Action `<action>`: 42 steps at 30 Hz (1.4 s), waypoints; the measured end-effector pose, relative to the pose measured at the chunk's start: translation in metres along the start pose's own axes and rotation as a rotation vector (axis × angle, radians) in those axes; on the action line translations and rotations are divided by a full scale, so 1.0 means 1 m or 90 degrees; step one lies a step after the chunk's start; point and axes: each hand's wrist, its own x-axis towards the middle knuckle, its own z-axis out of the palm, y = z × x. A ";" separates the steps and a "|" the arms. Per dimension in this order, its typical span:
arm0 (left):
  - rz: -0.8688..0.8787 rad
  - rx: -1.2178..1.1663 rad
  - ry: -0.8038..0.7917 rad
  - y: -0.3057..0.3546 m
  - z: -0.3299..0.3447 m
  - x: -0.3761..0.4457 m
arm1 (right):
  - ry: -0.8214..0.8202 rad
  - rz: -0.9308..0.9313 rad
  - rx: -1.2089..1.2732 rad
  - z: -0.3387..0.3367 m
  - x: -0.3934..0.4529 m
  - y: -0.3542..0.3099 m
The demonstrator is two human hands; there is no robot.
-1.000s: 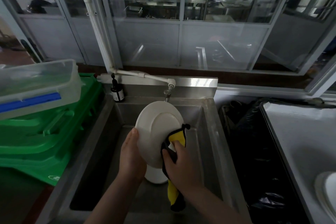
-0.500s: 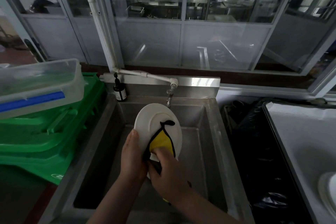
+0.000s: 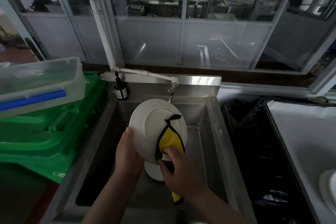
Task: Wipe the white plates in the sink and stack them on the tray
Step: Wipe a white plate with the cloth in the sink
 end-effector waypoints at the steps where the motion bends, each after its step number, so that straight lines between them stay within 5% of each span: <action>1: -0.004 -0.001 -0.006 0.000 0.000 0.000 | 0.003 0.004 -0.003 -0.001 0.000 0.001; 29: -0.019 0.000 -0.030 -0.009 0.000 -0.004 | 0.195 0.420 0.173 -0.044 0.026 0.045; 42: -0.005 -0.113 0.027 -0.018 0.002 -0.001 | 0.082 0.327 0.156 -0.004 0.001 0.020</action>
